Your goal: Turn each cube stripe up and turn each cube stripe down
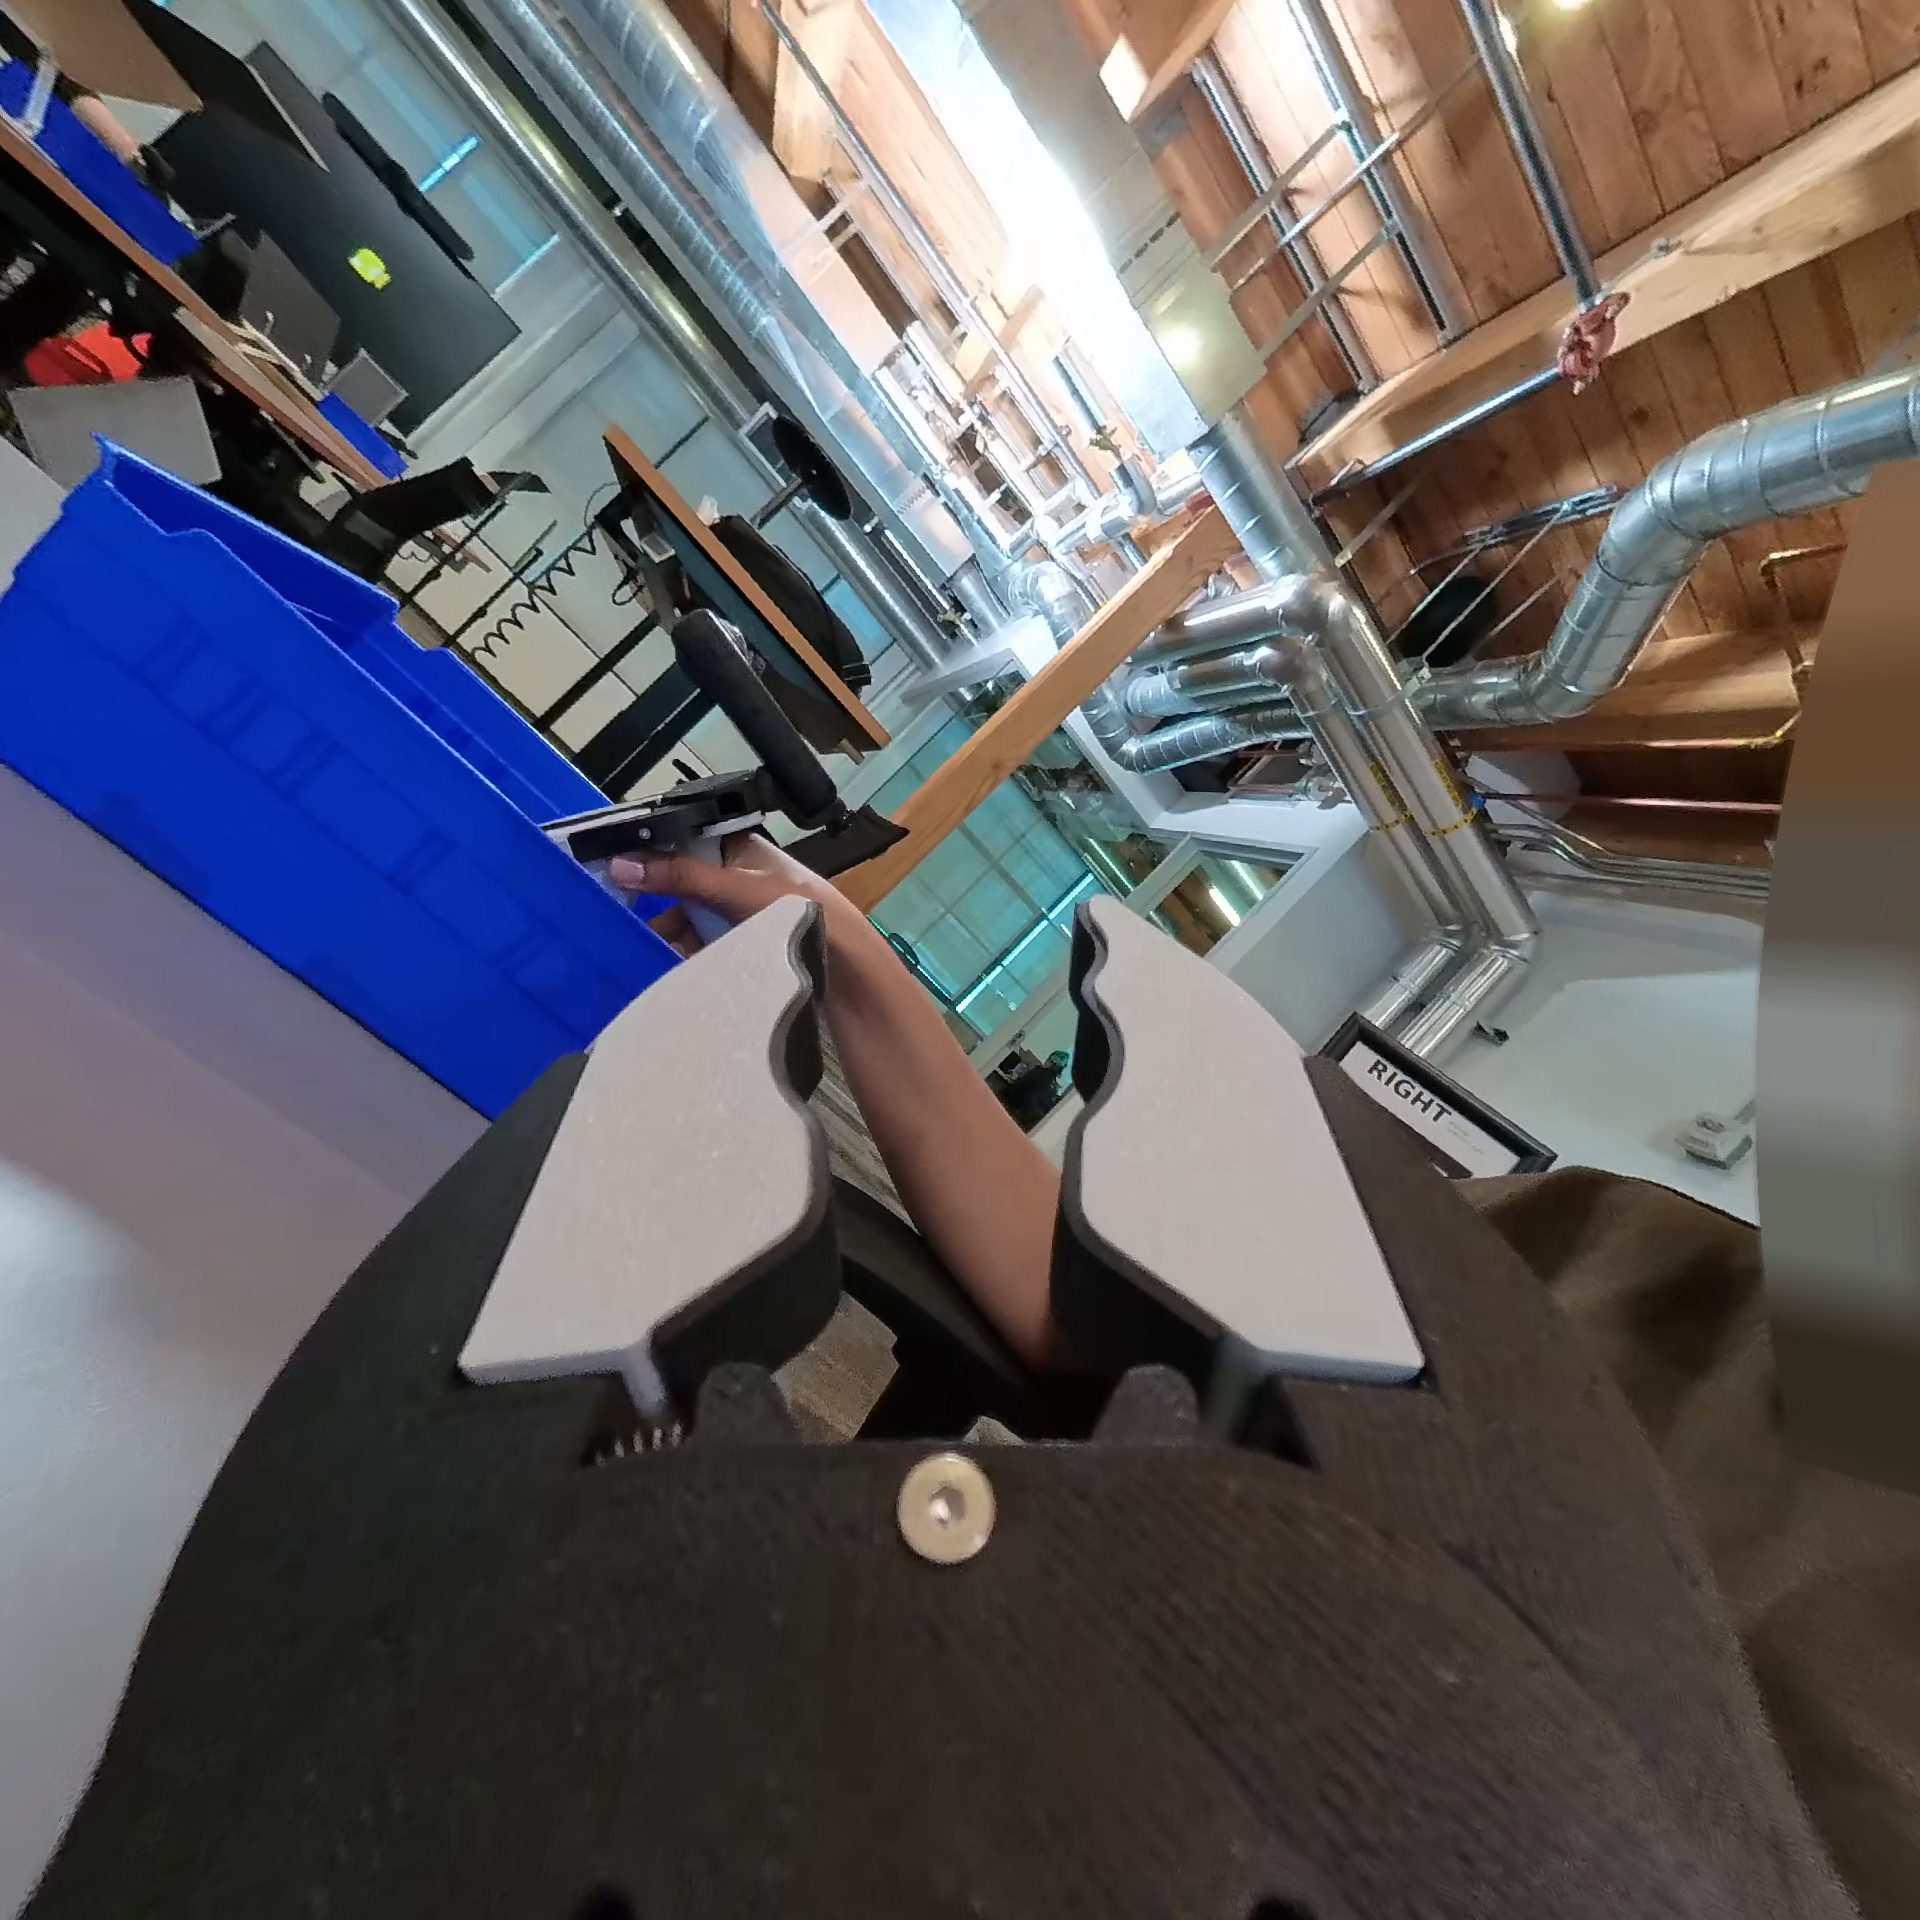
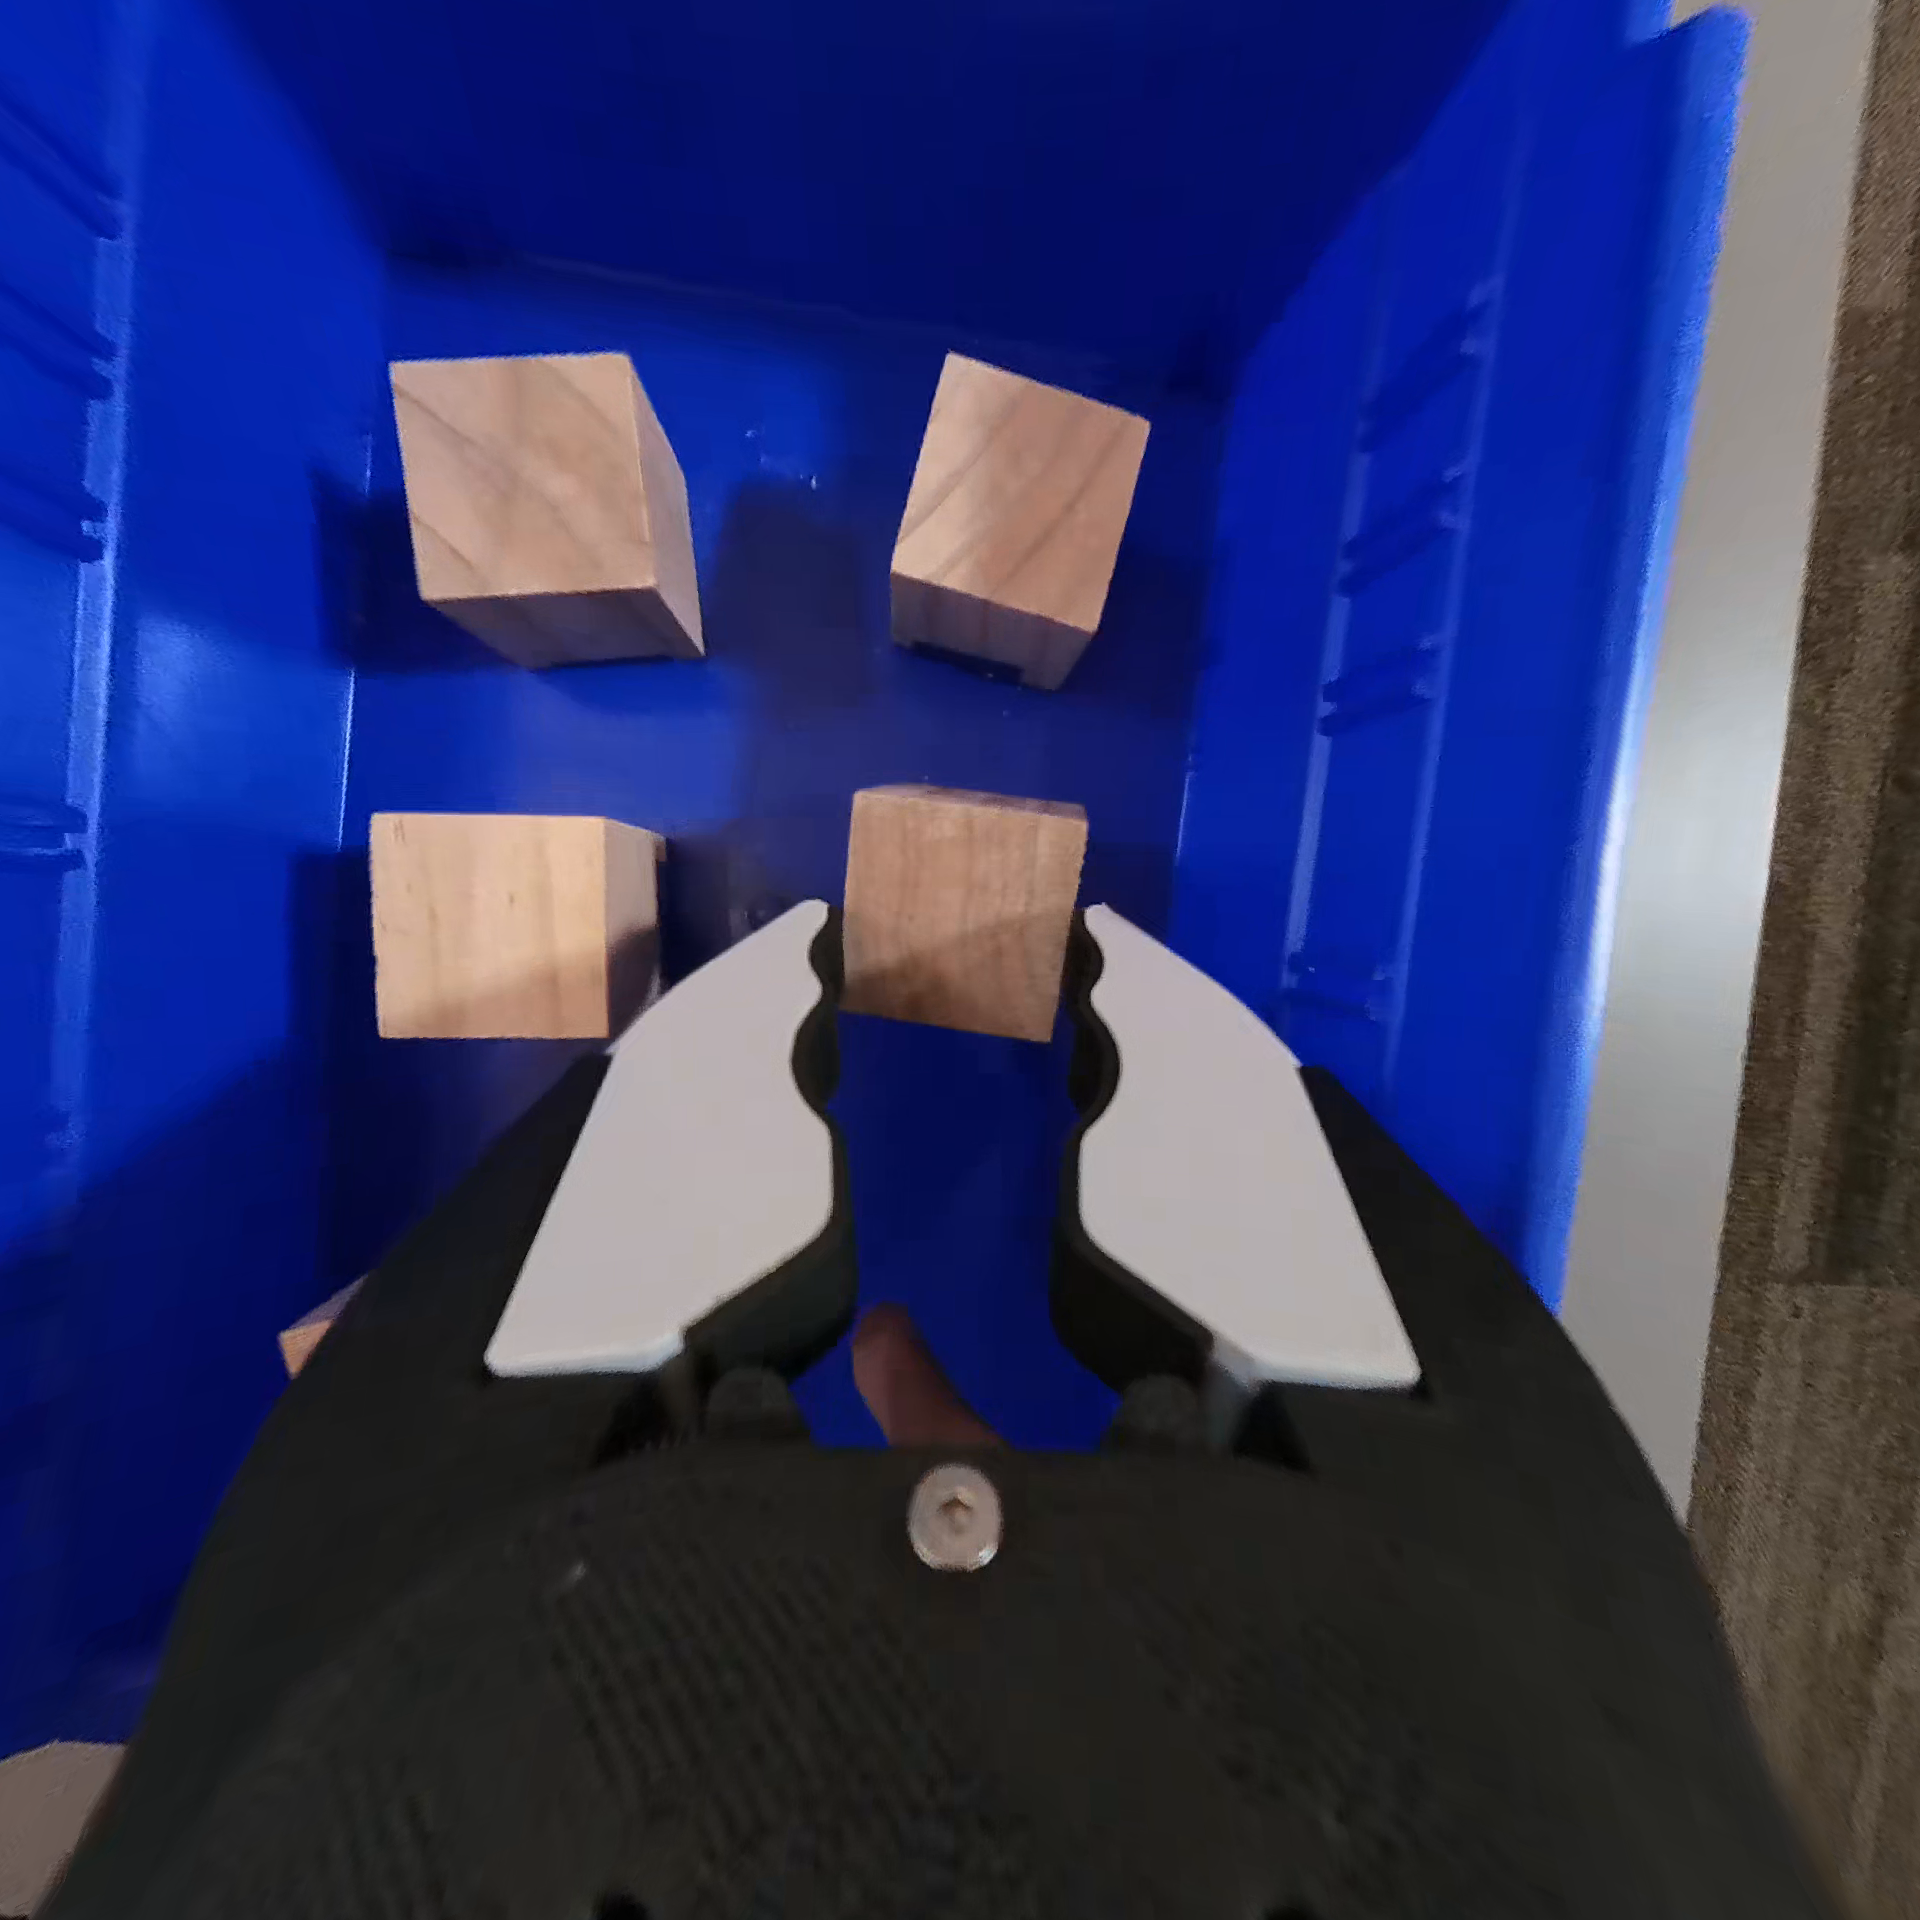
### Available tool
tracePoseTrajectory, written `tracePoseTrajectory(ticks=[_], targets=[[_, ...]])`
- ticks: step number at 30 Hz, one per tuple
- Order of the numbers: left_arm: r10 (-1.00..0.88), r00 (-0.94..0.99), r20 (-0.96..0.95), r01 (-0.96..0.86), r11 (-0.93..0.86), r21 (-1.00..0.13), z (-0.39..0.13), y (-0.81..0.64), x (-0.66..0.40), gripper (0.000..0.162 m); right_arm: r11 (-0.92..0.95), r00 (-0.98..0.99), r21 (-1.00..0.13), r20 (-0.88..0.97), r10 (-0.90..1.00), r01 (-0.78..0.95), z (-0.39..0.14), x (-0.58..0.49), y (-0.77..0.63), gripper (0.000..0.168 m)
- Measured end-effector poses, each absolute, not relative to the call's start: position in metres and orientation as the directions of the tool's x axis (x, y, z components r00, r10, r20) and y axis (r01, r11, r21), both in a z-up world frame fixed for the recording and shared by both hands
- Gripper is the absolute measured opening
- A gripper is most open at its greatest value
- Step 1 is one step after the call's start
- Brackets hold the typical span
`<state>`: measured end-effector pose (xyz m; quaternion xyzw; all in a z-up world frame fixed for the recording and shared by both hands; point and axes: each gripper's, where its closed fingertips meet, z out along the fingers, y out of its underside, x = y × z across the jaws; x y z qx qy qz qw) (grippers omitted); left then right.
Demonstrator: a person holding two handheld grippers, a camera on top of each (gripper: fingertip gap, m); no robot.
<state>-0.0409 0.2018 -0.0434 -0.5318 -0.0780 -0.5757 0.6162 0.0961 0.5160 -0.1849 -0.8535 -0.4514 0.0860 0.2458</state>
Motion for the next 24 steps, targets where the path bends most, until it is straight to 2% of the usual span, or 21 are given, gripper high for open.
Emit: tracePoseTrajectory(ticks=[11,19,24], targets=[[-0.612,0.329,0.72,0.789,-0.241,-0.565,-0.049,0.197,-0.043,0.045,-0.529,0.565,-0.429,-0.051,0.823,0.732,-0.191,0.101,0.51,0.043],[-0.619,0.308,0.723,0.746,-0.314,-0.587,-0.056,0.199,-0.027,0.045,-0.469,0.562,-0.499,0.043,0.826,0.728,-0.187,0.091,0.516,0.05],[-0.615,0.352,0.705,0.722,-0.301,-0.623,-0.056,0.198,-0.028,0.045,-0.422,0.568,-0.612,0.053,0.822,0.669,-0.143,0.085,0.518,0.054]])
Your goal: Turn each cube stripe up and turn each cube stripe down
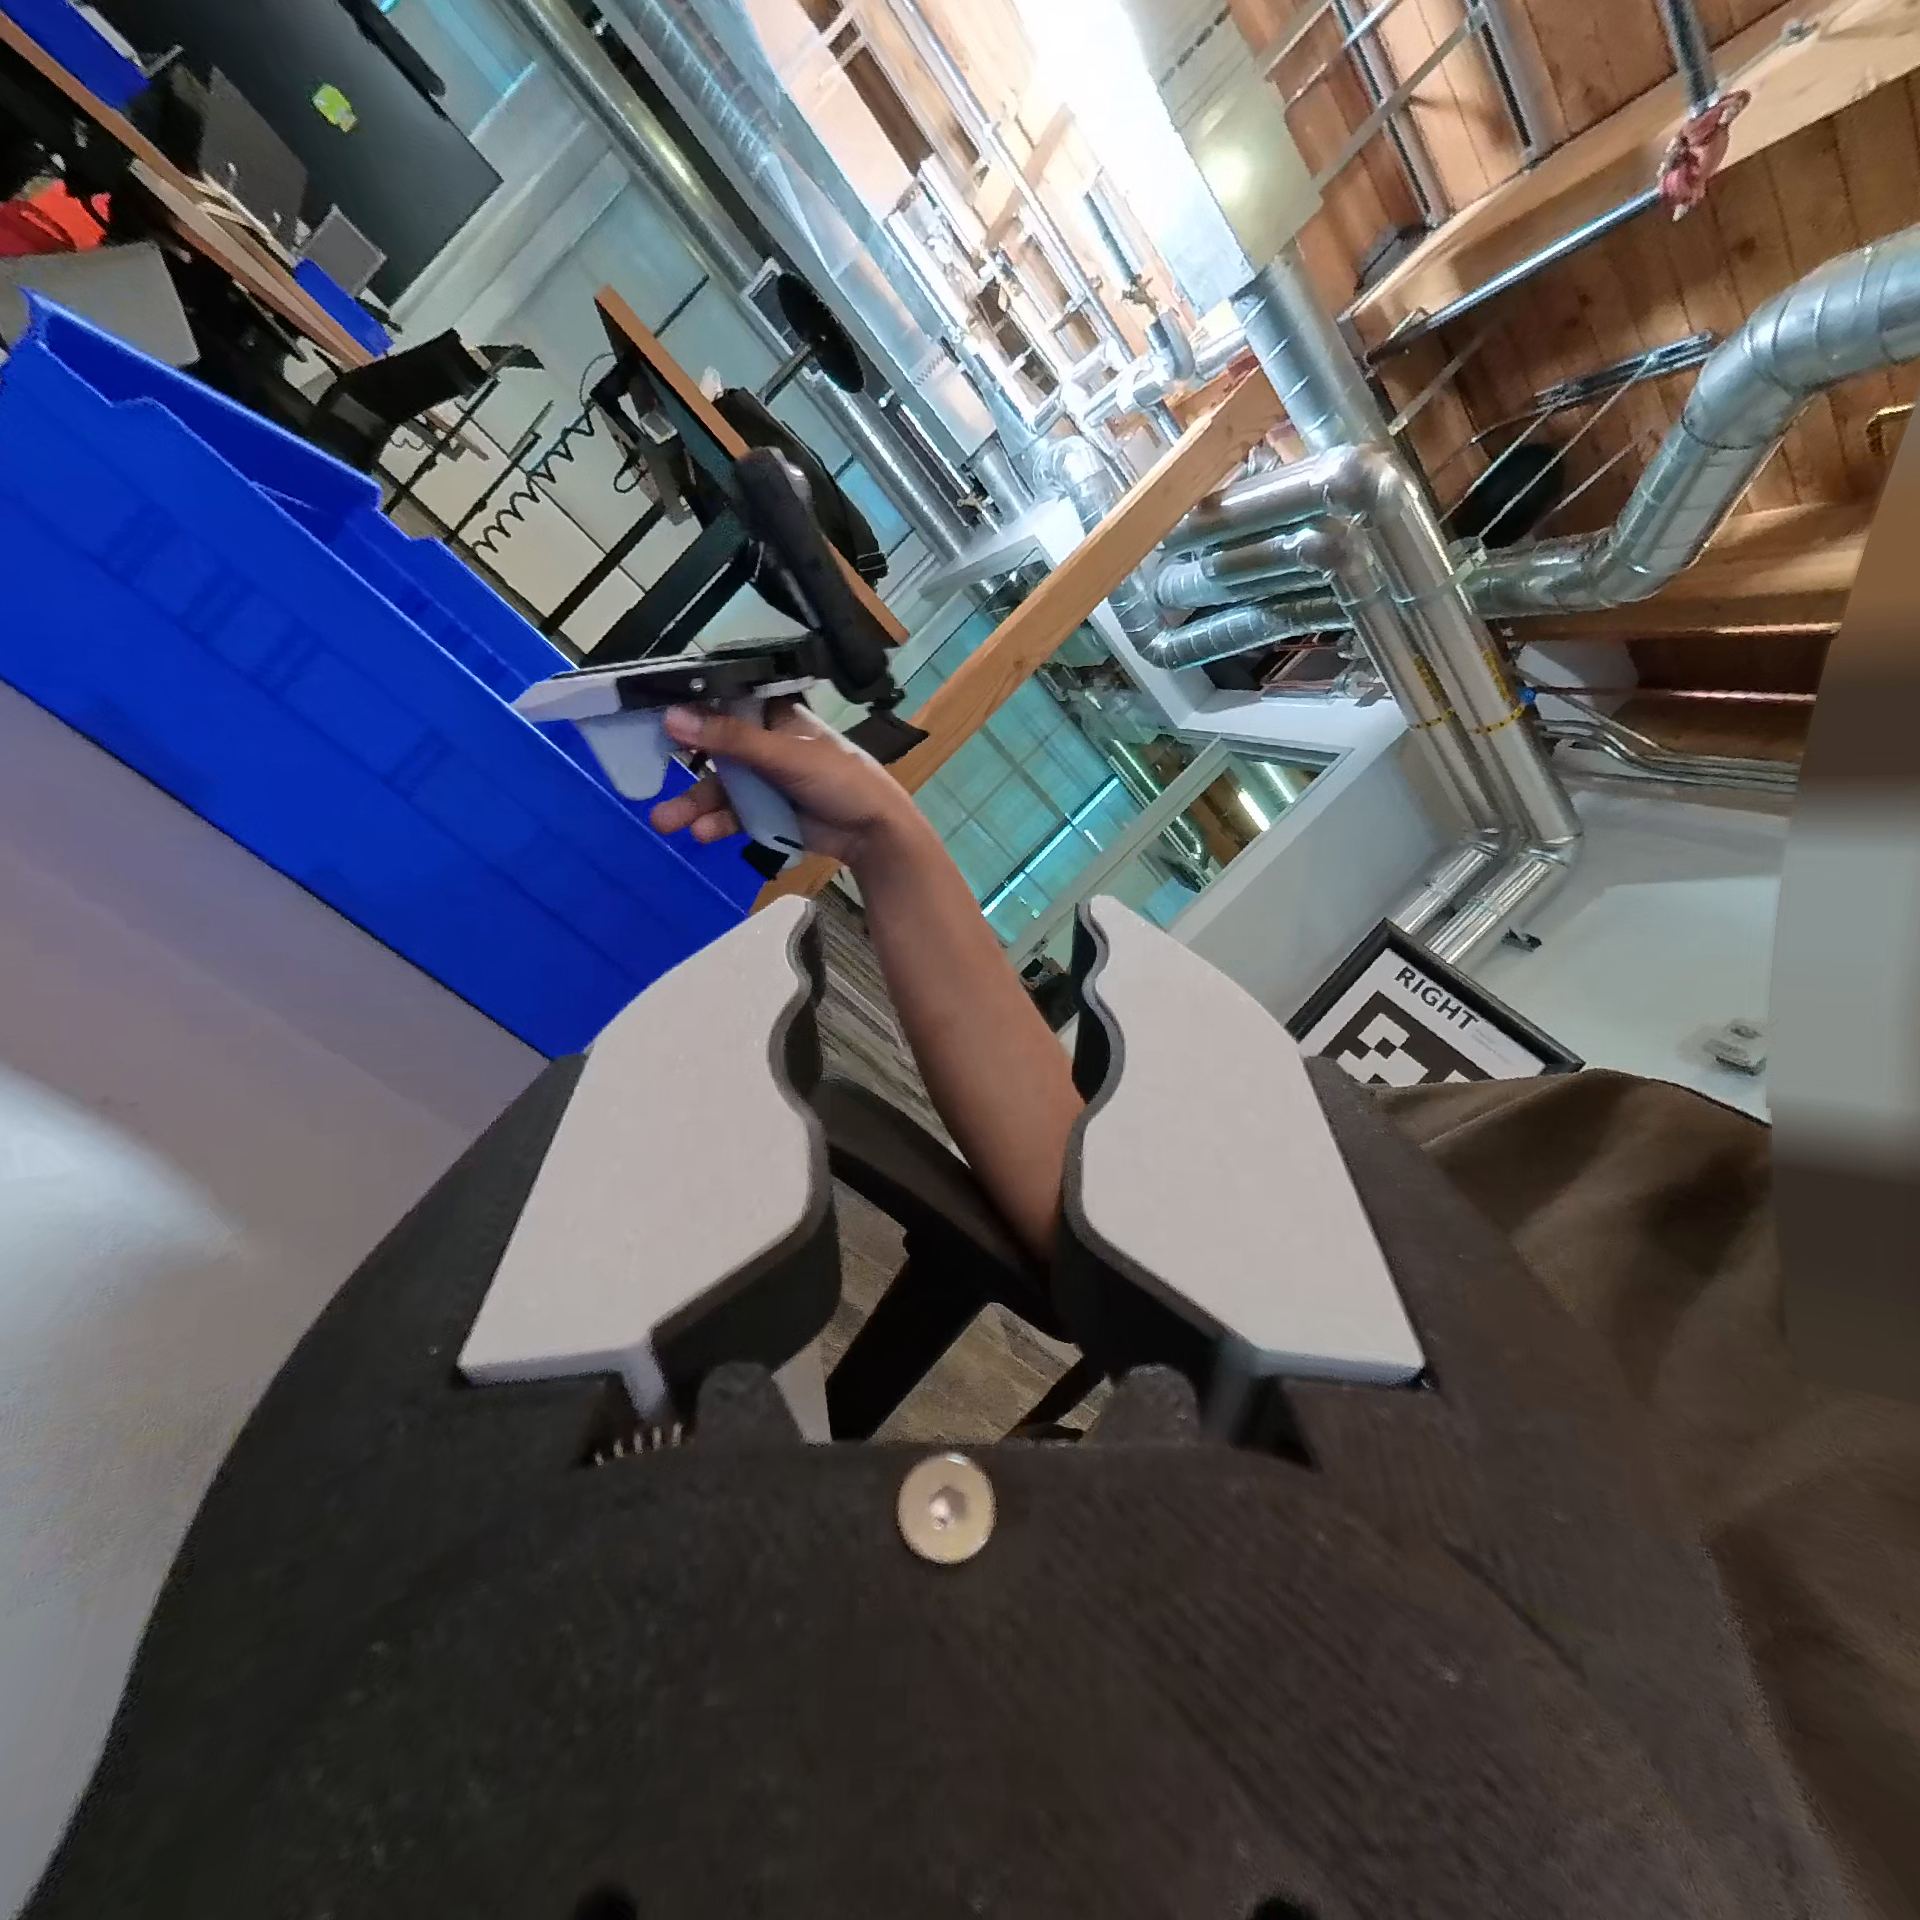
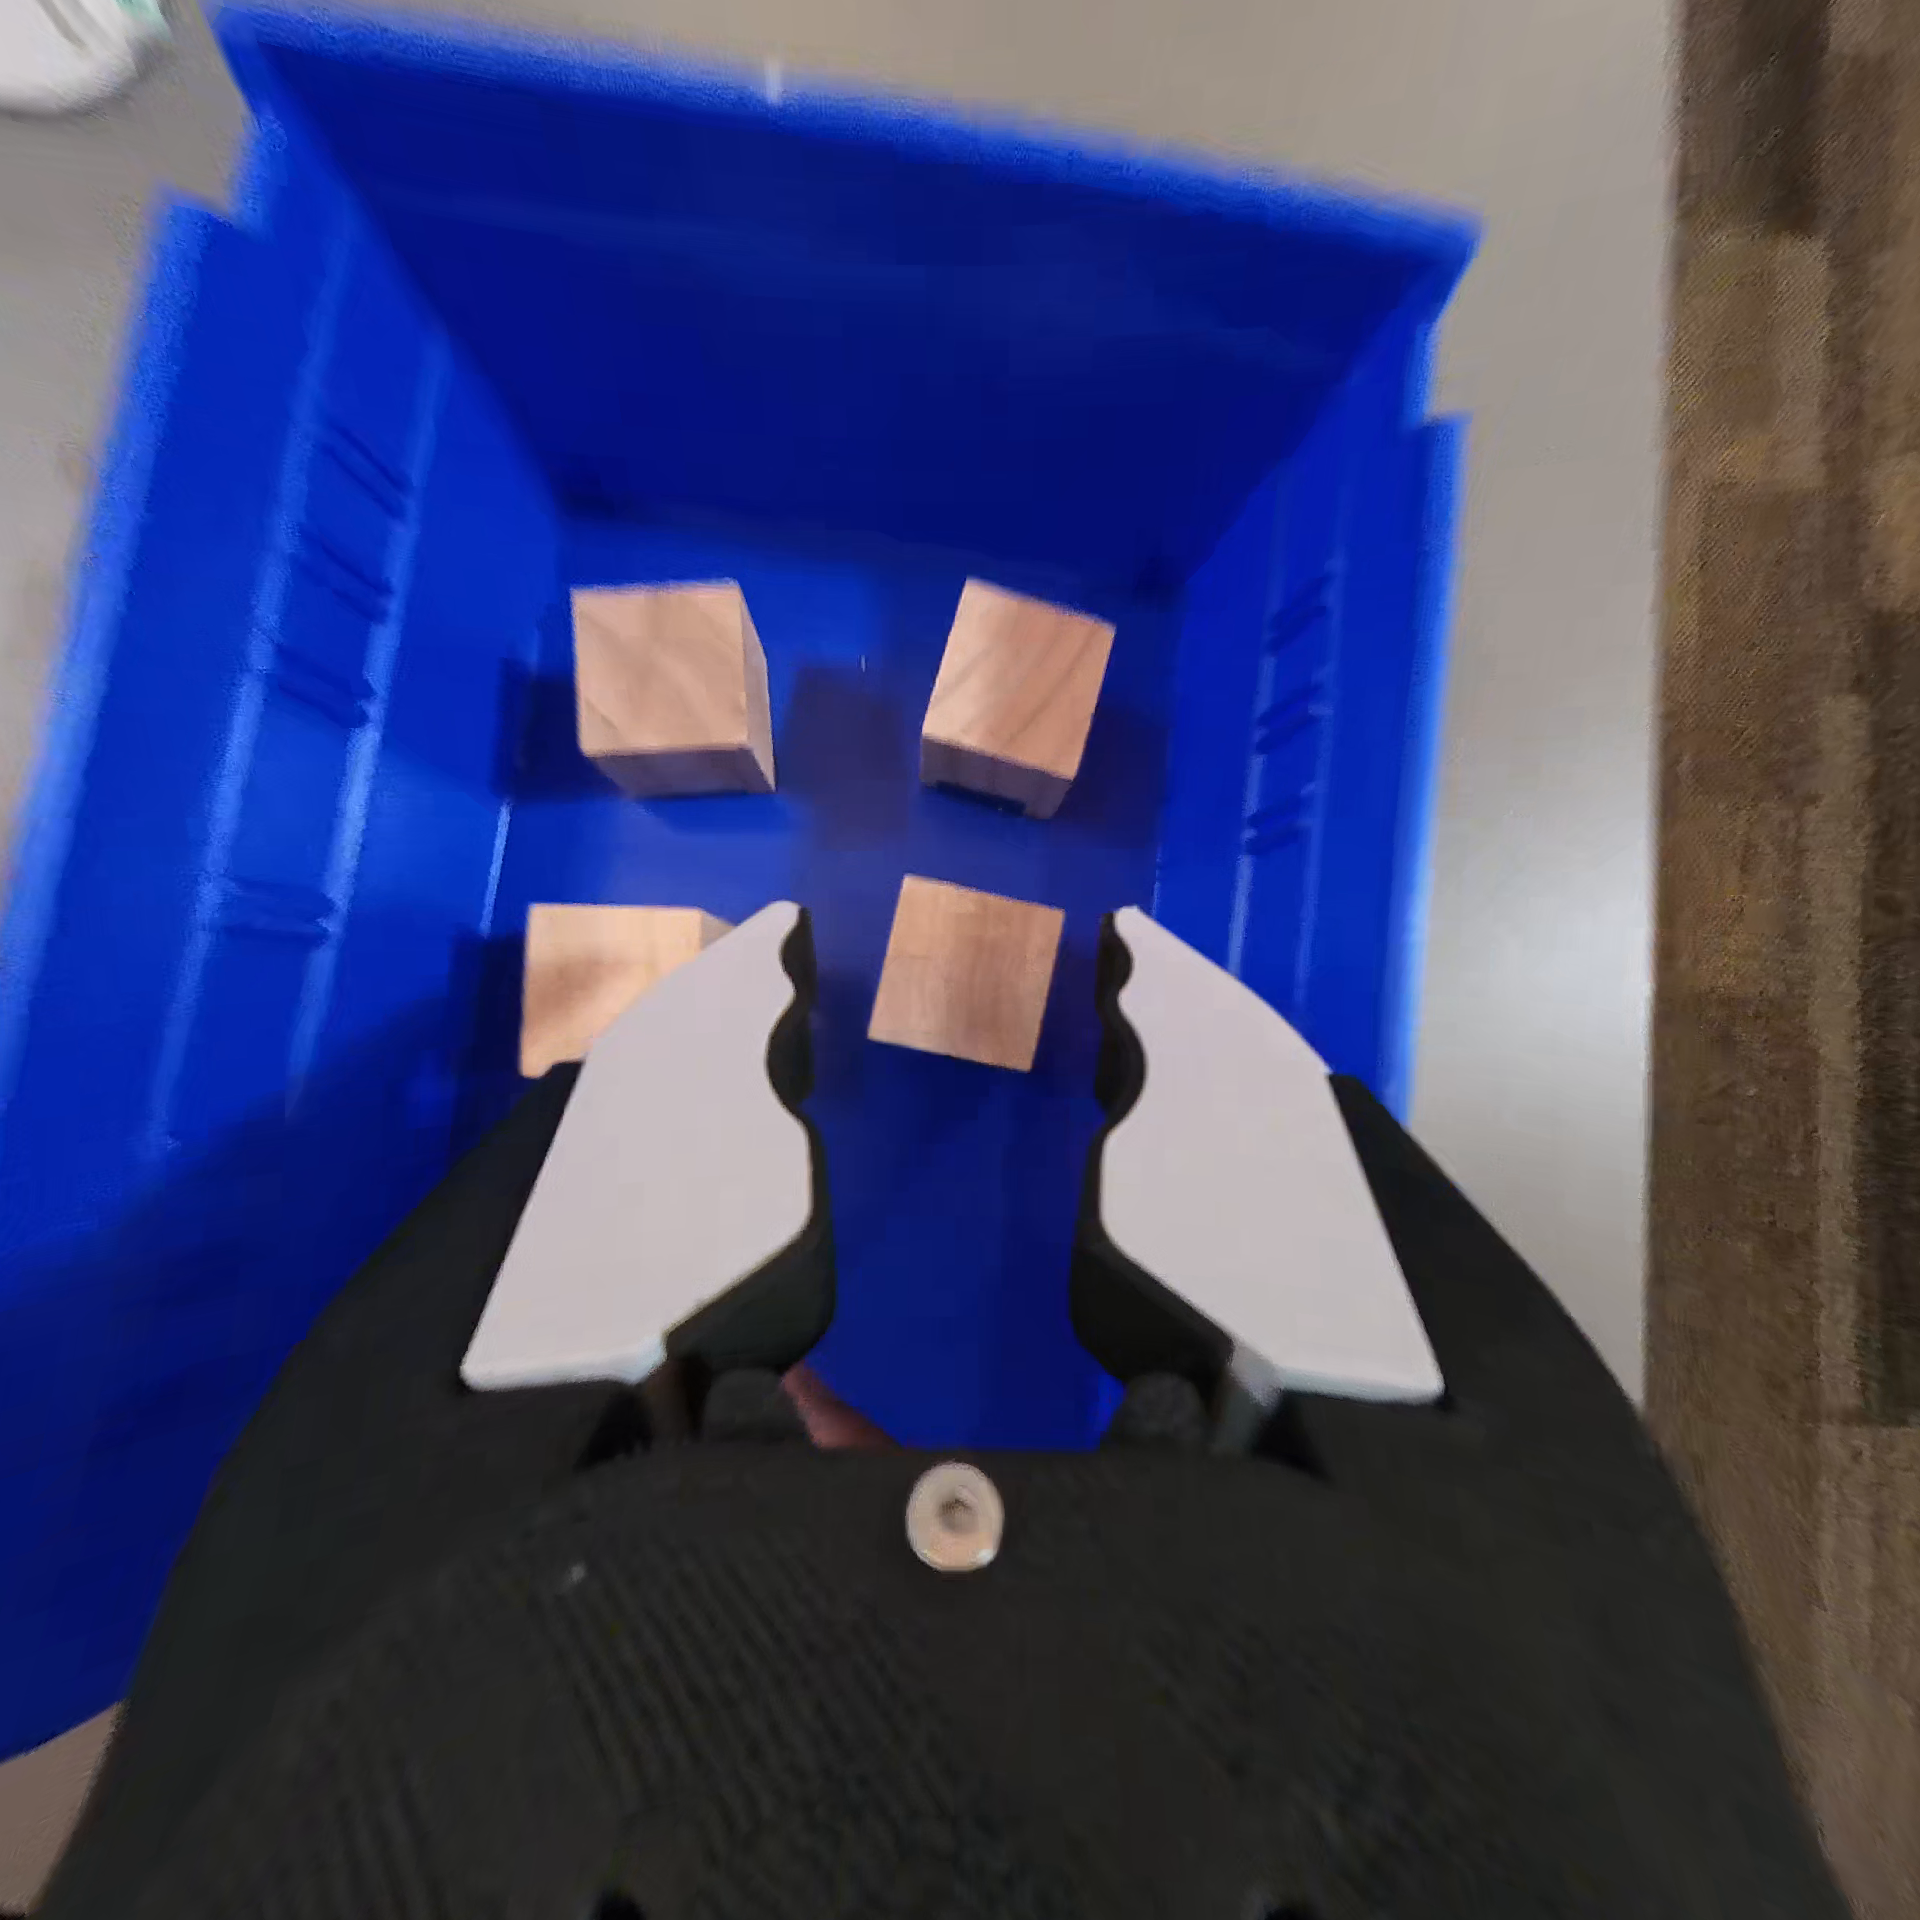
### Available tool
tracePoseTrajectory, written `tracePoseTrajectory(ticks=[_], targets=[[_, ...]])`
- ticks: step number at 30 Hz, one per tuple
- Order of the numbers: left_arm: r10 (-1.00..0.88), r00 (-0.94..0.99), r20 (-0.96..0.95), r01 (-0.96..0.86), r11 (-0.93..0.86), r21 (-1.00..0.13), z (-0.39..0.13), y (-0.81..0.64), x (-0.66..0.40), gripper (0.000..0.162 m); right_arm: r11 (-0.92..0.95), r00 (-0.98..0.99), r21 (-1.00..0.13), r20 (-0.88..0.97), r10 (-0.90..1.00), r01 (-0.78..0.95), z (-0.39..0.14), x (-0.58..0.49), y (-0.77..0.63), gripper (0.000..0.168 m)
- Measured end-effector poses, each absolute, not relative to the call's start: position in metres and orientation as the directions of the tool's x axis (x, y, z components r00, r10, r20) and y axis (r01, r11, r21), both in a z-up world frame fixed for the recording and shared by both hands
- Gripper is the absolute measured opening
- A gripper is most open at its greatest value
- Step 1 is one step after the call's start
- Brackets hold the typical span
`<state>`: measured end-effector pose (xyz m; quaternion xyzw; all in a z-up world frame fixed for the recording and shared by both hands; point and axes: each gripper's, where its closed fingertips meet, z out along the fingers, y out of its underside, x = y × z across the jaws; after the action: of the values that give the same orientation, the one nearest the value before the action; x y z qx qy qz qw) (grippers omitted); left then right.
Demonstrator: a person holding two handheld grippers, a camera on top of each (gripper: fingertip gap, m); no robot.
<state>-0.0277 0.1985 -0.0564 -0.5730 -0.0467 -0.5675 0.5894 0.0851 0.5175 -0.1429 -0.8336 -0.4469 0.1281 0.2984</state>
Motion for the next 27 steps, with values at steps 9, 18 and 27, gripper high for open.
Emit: tracePoseTrajectory(ticks=[9,18,27], targets=[[-0.538,0.605,0.587,0.606,-0.168,-0.778,-0.009,0.172,-0.101,0.052,-0.127,0.441,-0.968,-0.018,0.897,0.217,0.007,0.038,0.455,0.056],[0.372,0.873,0.316,0.36,-0.052,-0.932,0.021,0.047,-0.343,0.056,-0.052,-0.093,-0.98,-0.07,0.993,0.191,-0.041,-0.054,0.219,0.053],[0.84,0.542,0.007,0.531,-0.337,-0.777,-0.125,-0.064,-0.474,0.07,0.026,-0.263,-0.921,-0.084,0.961,0.389,-0.128,-0.067,0.122,0.054]])
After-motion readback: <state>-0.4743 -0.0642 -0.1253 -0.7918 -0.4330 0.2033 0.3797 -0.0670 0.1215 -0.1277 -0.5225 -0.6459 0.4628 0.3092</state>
